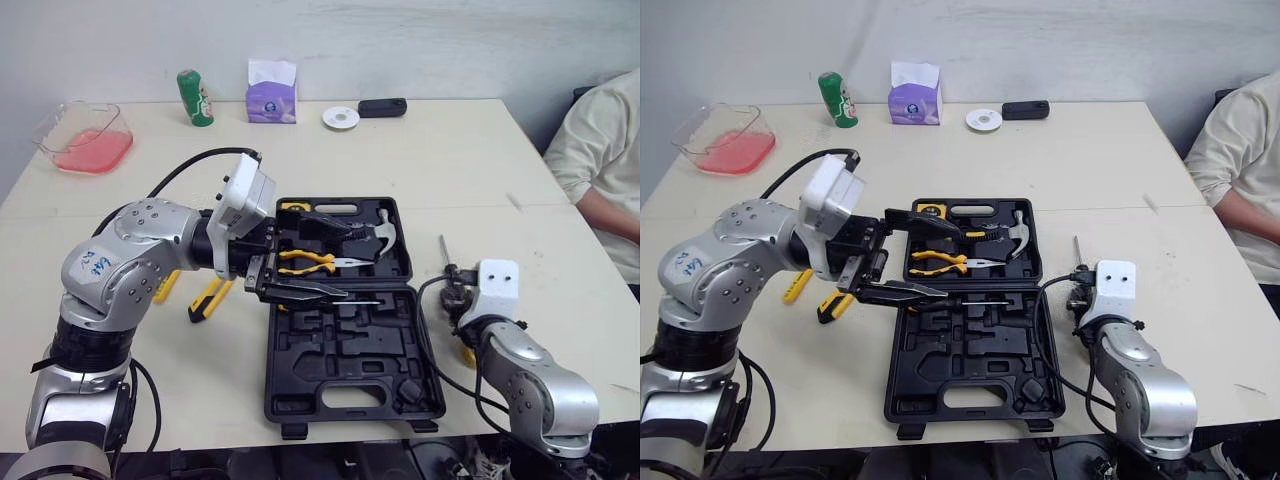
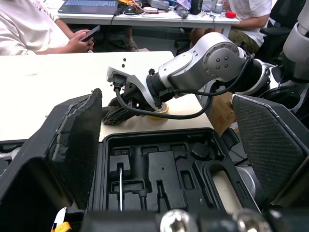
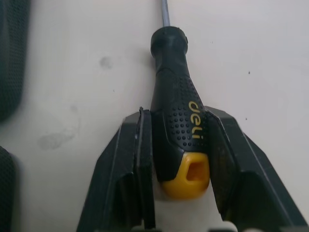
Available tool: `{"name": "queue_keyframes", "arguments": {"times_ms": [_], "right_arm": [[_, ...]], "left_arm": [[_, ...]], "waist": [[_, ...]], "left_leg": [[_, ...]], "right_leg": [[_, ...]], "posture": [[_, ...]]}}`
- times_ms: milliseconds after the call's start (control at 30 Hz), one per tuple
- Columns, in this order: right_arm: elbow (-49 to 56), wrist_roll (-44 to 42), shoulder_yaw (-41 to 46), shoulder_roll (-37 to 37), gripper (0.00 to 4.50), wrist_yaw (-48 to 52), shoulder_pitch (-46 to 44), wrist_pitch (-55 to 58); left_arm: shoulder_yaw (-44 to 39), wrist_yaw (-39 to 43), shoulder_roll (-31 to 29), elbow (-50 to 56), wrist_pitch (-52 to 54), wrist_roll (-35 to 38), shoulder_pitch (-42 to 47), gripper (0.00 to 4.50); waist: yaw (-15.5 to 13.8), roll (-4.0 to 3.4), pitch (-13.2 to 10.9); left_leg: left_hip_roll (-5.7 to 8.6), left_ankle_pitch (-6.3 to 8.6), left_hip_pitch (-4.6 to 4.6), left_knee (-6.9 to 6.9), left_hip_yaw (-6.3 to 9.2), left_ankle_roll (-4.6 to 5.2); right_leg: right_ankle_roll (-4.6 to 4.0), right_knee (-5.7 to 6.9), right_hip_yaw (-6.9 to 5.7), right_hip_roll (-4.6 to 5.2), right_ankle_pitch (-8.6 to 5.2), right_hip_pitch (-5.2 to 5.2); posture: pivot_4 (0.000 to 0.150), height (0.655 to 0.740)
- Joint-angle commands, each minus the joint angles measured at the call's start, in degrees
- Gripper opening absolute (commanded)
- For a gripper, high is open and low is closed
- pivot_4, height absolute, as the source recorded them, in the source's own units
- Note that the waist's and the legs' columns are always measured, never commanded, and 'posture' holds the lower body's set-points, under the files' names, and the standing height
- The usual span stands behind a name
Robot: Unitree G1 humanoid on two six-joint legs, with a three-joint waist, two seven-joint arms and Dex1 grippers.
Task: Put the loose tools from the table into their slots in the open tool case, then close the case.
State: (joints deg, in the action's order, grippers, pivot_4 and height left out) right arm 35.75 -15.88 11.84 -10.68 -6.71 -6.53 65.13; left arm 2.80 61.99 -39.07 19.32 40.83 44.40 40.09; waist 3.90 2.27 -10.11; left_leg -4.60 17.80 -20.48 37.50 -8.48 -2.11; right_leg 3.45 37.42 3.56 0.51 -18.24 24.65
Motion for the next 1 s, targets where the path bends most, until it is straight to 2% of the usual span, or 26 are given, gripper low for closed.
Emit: {"name": "queue_keyframes", "arguments": {"times_ms": [33, 100, 167, 400, 467, 533, 733, 1000], "right_arm": [[3.8, -1.3, 2.8, -0.5, 1.03, 2.3, -1.4, -1.5], [4.3, -2.4, 2.9, -2.6, 1.03, 5.4, -2.4, -2.2], [4.7, -5.2, 1.7, -9.4, 1.03, 14.2, -3.8, -4.2], [3.3, -17.5, 2.4, -24.2, 1.03, 37.0, -6.0, -7.3], [3.1, -20.0, -1.4, -34.8, 1.03, 53.0, -5.2, -11.2], [1.4, -19.7, -5.1, -41.5, 1.03, 62.0, -5.4, -15.8], [-4.0, -14.2, -15.3, -46.2, 1.03, 68.7, -9.6, -22.6], [-9.2, -7.9, -22.2, -45.0, 1.03, 68.9, -13.6, -26.2]], "left_arm": [[-0.7, 0.8, -0.5, 0.1, -1.3, -0.9, 0.0, 4.5], [-1.1, 0.7, -0.7, -0.1, -1.3, -1.2, -0.6, 4.5], [-2.2, 1.0, -2.4, 0.4, 0.1, -0.4, -3.0, 4.5], [-2.7, 7.4, -11.9, 1.4, -5.4, -5.7, -13.9, 4.5], [-4.3, 9.0, -14.9, 0.5, -5.7, -6.4, -17.2, 4.5], [-4.8, 9.0, -15.6, 0.4, -6.4, -6.7, -18.7, 4.5], [-3.6, 9.5, -16.2, 1.0, -10.0, -10.2, -21.1, 4.5], [-2.1, 9.0, -14.7, 1.4, -13.3, -13.1, -21.7, 4.5]], "waist": [[0.1, 0.0, 0.0], [0.4, 0.0, 0.0], [0.8, -0.04, 0.0], [0.9, -0.01, -0.1], [0.8, -0.15, -0.2], [0.8, -0.1, -0.3], [0.7, 0.14, -0.3], [0.7, 0.12, -0.3]], "left_leg": [[0.0, 0.0, 0.0, 0.0, 0.0, 0.0], [0.0, 0.0, 0.0, 0.0, -0.01, 0.0], [0.01, 0.0, 0.0, 0.0, -0.01, 0.01], [-0.08, -0.13, 0.14, -0.33, 0.11, -0.21], [-0.08, -0.11, 0.11, -0.31, 0.11, -0.18], [-0.06, -0.01, 0.13, -0.3, 0.12, 0.04], [-0.09, 0.13, -0.03, -0.12, 0.12, 0.28], [-0.15, 0.15, -0.08, -0.11, 0.06, 0.3]], "right_leg": [[0.0, 0.0, 0.0, 0.0, 0.0, 0.0], [0.0, 0.0, 0.01, 0.0, 0.0, 0.0], [0.0, 0.0, 0.01, 0.01, 0.0, 0.0], [-0.17, 0.0, -0.01, -0.14, -0.1, 0.0], [-0.18, -0.02, -0.02, -0.11, -0.13, 0.0], [-0.06, -0.08, -0.04, 0.02, -0.19, -0.05], [0.11, -0.25, -0.04, 0.17, -0.11, -0.09], [0.1, -0.32, -0.06, 0.17, -0.12, -0.02]], "posture": [[0.15, 0.7244], [0.15, 0.7244], [0.15, 0.7244], [0.15, 0.7244], [0.15, 0.7244], [0.15, 0.7244], [0.15, 0.7244], [0.15, 0.7244]]}}
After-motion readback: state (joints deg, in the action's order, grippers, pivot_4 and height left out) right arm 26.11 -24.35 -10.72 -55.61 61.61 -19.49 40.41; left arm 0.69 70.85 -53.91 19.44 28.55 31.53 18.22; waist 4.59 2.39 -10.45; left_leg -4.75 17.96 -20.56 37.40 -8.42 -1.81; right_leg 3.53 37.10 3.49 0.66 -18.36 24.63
